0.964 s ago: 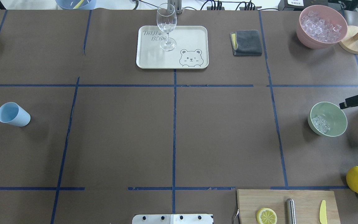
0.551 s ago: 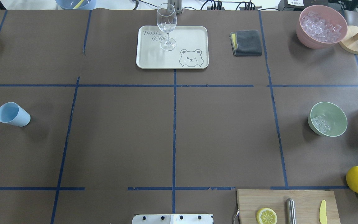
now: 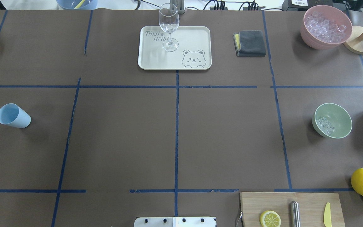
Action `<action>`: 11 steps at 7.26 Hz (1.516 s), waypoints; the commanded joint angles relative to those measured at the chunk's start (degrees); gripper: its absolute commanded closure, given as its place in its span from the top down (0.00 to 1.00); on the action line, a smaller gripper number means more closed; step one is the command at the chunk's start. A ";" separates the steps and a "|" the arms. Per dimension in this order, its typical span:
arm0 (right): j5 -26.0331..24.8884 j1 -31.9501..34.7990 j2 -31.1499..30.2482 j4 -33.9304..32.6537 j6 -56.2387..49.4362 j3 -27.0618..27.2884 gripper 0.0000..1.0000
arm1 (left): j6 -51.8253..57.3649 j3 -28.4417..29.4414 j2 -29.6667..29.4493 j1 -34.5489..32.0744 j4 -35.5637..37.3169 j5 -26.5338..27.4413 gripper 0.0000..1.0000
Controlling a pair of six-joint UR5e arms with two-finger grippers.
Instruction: Pour ice into bowl
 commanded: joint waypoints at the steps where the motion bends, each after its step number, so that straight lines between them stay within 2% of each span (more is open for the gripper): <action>1: 6.82 5.90 -0.49 -10.03 -1.52 2.54 1.00 | 5.71 1.36 -0.02 -4.98 9.89 -7.54 1.00; 2: 8.69 6.63 -1.19 -9.62 -1.51 1.76 1.00 | 5.73 1.45 0.94 -5.62 12.11 -8.18 1.00; 4: 7.30 6.55 -1.55 -9.44 -0.90 0.79 1.00 | 5.12 3.89 3.39 -5.62 11.96 -7.32 1.00; 6: 7.48 6.55 -2.25 -9.44 -1.43 -0.01 1.00 | 5.02 5.83 2.53 -5.71 12.40 -6.96 1.00; 8: 8.27 6.55 -2.25 -9.53 -1.25 -0.53 1.00 | 5.81 4.97 0.87 -6.93 21.32 -7.05 1.00; 10: 8.36 6.64 -2.17 -9.44 -1.51 0.86 1.00 | 14.13 6.01 -2.72 -11.05 32.20 -7.14 1.00; 11: 8.36 6.64 -2.25 -9.44 -1.51 1.04 1.00 | 14.95 5.58 -4.13 -11.59 36.79 -7.05 1.00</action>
